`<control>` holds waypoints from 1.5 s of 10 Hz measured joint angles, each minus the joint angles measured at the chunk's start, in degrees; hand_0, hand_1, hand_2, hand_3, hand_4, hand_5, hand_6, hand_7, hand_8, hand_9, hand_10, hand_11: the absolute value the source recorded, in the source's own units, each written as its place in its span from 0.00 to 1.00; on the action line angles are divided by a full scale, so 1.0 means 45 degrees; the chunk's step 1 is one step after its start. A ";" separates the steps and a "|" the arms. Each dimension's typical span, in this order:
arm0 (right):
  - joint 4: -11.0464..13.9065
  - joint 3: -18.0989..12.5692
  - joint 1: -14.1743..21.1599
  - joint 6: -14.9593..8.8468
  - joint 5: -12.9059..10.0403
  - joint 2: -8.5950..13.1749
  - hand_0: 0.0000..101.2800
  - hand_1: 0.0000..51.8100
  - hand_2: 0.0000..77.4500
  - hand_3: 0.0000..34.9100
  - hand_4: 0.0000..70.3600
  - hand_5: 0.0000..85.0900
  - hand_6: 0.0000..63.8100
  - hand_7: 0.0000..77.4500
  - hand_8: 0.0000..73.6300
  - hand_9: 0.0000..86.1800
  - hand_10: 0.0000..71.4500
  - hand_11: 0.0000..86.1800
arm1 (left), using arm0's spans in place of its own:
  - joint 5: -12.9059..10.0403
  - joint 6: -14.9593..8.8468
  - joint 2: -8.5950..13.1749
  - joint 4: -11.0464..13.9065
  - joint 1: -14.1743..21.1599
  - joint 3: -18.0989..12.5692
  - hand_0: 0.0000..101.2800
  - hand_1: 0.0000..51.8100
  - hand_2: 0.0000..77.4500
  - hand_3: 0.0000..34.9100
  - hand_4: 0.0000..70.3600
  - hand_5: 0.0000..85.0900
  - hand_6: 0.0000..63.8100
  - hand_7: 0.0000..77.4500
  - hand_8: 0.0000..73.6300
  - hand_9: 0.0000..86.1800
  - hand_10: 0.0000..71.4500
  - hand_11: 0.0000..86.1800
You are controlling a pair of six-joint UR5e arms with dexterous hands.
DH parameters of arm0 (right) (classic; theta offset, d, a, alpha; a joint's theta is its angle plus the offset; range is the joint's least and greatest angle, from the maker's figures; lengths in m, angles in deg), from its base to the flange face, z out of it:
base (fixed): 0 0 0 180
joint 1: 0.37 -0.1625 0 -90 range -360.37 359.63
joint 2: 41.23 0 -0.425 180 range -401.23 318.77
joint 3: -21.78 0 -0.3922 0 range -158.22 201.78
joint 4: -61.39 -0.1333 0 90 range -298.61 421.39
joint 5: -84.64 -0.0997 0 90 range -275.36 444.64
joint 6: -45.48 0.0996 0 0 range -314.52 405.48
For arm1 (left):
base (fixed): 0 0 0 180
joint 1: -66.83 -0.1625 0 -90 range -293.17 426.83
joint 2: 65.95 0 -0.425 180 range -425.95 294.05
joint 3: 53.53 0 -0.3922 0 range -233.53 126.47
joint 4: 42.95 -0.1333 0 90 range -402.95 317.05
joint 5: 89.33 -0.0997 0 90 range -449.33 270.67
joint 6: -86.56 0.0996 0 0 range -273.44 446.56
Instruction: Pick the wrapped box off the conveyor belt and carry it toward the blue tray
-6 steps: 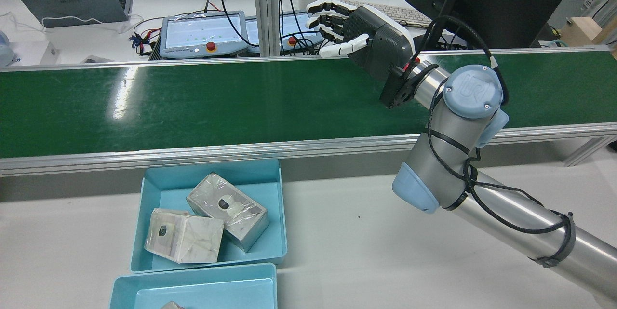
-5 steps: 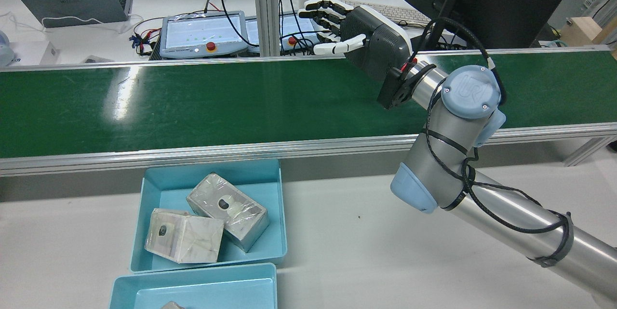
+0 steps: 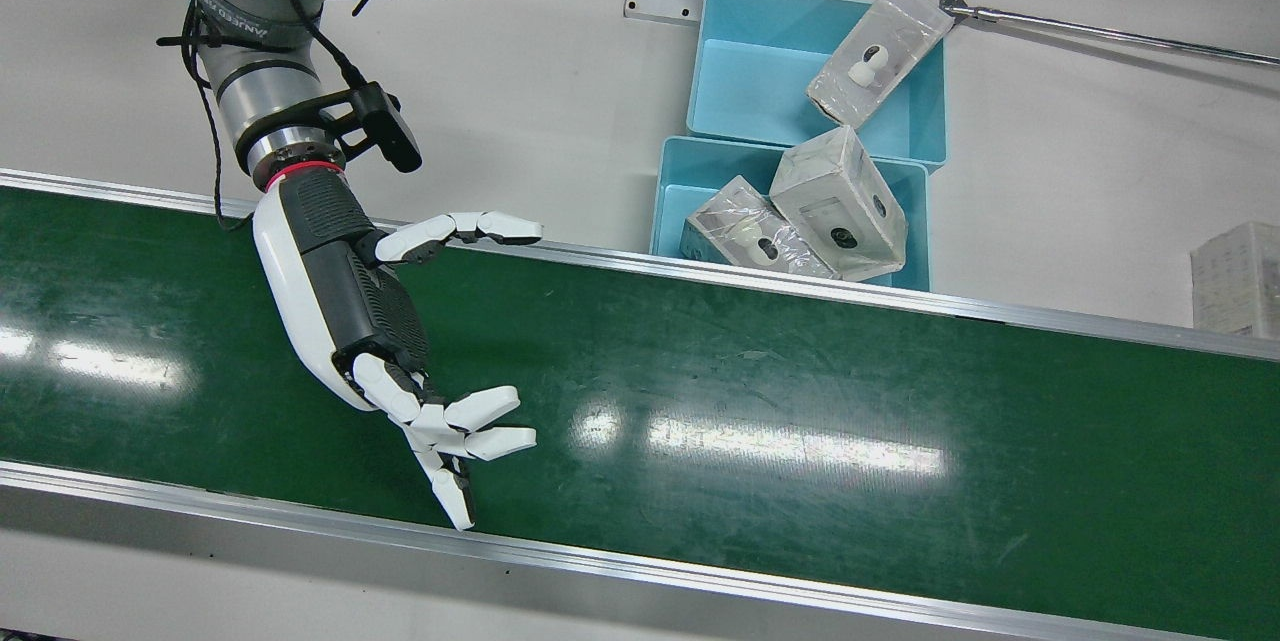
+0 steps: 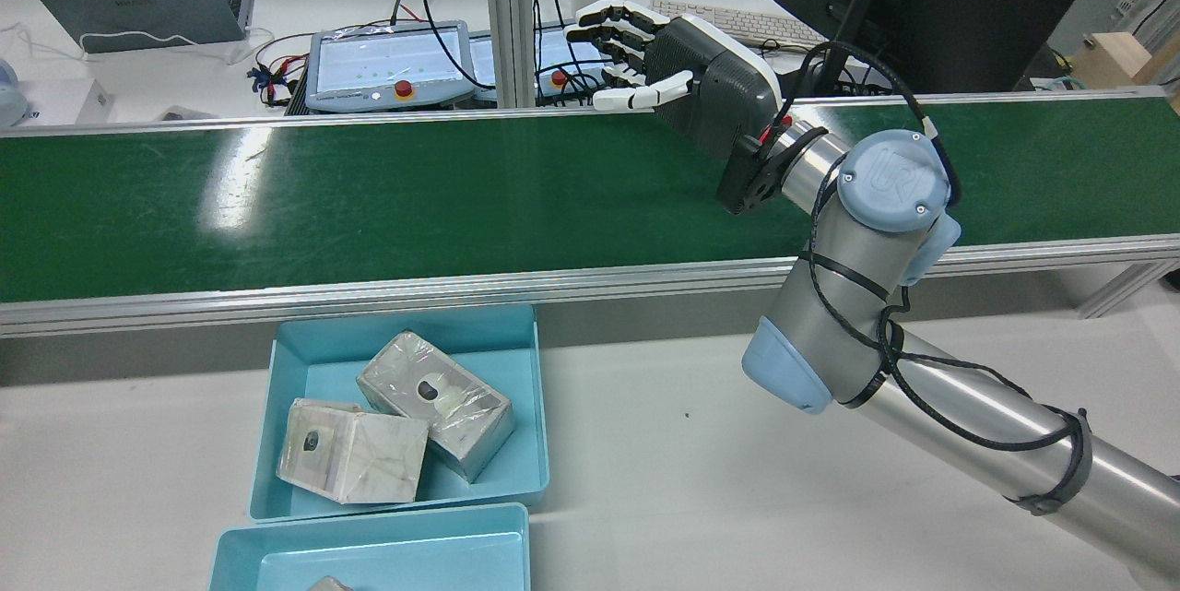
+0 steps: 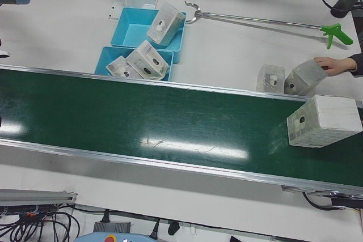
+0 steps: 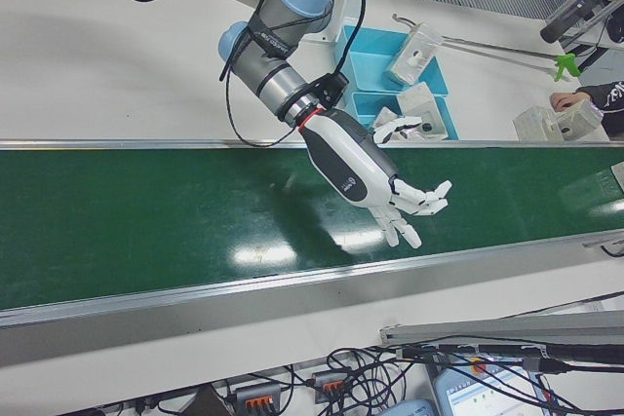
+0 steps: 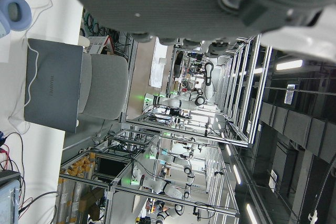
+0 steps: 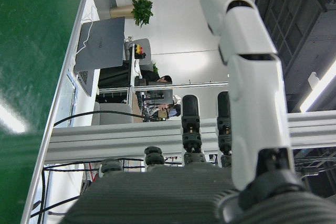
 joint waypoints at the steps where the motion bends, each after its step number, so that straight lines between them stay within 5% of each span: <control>1: -0.0002 0.0018 0.0022 -0.0025 -0.0024 0.0009 0.50 0.39 0.29 0.55 0.22 0.40 0.12 0.35 0.02 0.08 0.00 0.02 | 0.0000 0.0000 0.0000 0.0000 0.0000 0.0000 0.00 0.00 0.01 0.00 0.00 0.01 0.00 0.00 0.00 0.00 0.01 0.00; 3: 0.0017 0.0073 0.0066 -0.0063 -0.0069 0.0108 0.49 0.27 0.27 0.53 0.22 0.42 0.12 0.37 0.02 0.08 0.00 0.02 | 0.0000 0.0000 0.0000 0.0000 0.0000 0.0000 0.00 0.00 0.01 0.00 0.00 0.01 0.00 0.01 0.00 0.00 0.00 0.00; 6: 0.0066 0.0396 0.0117 -0.0093 -0.0164 0.0423 0.49 0.37 0.28 0.59 0.19 0.42 0.13 0.38 0.02 0.08 0.00 0.02 | 0.0000 0.0000 0.0000 0.0000 0.0001 0.0000 0.00 0.00 0.01 0.00 0.00 0.01 0.00 0.00 0.00 0.00 0.01 0.00; 9: 0.0087 0.0788 0.0279 -0.0110 -0.0216 0.0710 0.49 0.36 0.28 0.58 0.19 0.42 0.13 0.38 0.02 0.08 0.00 0.02 | 0.0000 0.0000 0.0000 0.0000 0.0000 0.0000 0.00 0.00 0.01 0.00 0.00 0.01 0.00 0.00 0.00 0.00 0.01 0.00; 10: 0.0095 0.0845 0.0302 -0.0114 -0.0216 0.0791 0.47 0.36 0.20 0.60 0.20 0.43 0.13 0.38 0.02 0.08 0.00 0.02 | 0.0000 0.0001 0.0000 0.0000 0.0000 0.0000 0.00 0.00 0.01 0.00 0.00 0.01 0.00 0.00 0.00 0.00 0.01 0.00; 15: 0.0087 0.0872 0.0378 -0.0148 -0.0235 0.0871 0.48 0.31 0.26 0.65 0.19 0.44 0.13 0.39 0.02 0.09 0.00 0.02 | 0.0000 0.0000 0.0000 0.0000 0.0000 0.0000 0.00 0.00 0.01 0.00 0.00 0.01 0.00 0.01 0.00 0.00 0.00 0.00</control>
